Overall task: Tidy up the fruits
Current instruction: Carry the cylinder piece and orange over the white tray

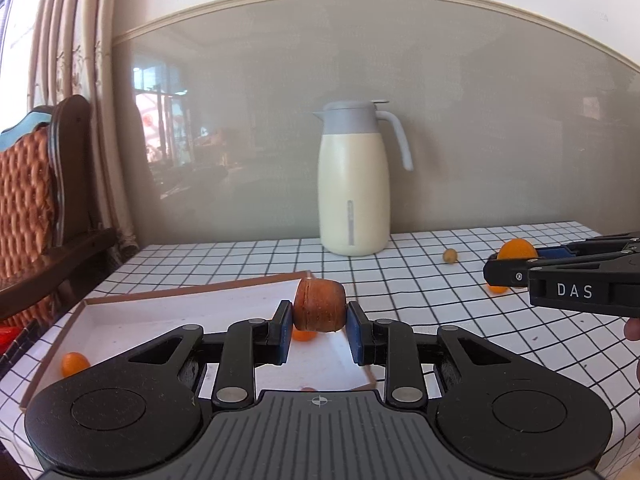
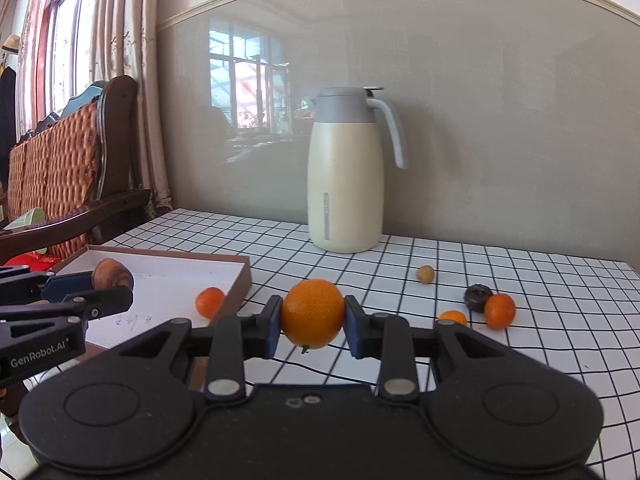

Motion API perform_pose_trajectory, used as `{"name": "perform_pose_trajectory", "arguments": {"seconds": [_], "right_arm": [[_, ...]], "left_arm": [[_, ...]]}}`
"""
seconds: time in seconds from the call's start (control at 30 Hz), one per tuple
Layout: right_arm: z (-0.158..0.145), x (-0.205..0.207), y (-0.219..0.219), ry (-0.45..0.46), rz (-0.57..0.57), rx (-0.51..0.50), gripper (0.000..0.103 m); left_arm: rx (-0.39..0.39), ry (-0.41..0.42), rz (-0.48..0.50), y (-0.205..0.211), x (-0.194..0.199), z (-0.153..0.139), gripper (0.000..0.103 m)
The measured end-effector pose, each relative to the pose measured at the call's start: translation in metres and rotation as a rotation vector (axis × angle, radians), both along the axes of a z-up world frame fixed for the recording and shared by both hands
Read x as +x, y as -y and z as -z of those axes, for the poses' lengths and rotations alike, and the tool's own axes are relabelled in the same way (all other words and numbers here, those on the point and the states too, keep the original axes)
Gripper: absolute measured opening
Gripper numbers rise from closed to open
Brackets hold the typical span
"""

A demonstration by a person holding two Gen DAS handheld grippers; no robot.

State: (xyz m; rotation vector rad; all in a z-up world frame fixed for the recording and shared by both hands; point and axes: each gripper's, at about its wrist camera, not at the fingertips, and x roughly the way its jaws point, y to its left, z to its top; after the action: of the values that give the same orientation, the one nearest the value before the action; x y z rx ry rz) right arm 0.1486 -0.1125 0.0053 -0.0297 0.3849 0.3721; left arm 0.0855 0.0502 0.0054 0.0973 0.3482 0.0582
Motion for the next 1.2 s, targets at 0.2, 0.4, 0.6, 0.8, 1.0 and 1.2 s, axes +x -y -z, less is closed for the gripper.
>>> {"name": "perform_pose_trajectory", "arguments": {"seconds": [0.2,0.4,0.6,0.8,1.0,1.2], "right_arm": [[-0.002,-0.001,-0.025,0.006,-0.046,0.003,0.024],[-0.004,-0.004,-0.049,0.020,-0.089,0.003,0.024],[-0.004,-0.006,-0.074,0.019,-0.134,-0.011,0.024],[-0.004,-0.009,-0.097,0.022,-0.173,-0.024,0.024],[-0.005,-0.011,-0.119,0.024,-0.207,-0.026,0.024],[-0.006,-0.012,-0.141,0.035,-0.244,-0.030,0.024]], "left_arm": [[-0.001,0.001,-0.047,-0.023,-0.010,0.001,0.029],[-0.006,0.005,-0.105,-0.051,-0.018,0.001,0.029],[-0.013,0.014,-0.162,-0.078,-0.027,0.001,0.029],[-0.022,0.013,-0.210,-0.103,-0.034,0.002,0.029],[-0.026,0.009,-0.245,-0.123,-0.041,0.005,0.029],[-0.029,0.018,-0.280,-0.142,-0.048,0.005,0.029]]}}
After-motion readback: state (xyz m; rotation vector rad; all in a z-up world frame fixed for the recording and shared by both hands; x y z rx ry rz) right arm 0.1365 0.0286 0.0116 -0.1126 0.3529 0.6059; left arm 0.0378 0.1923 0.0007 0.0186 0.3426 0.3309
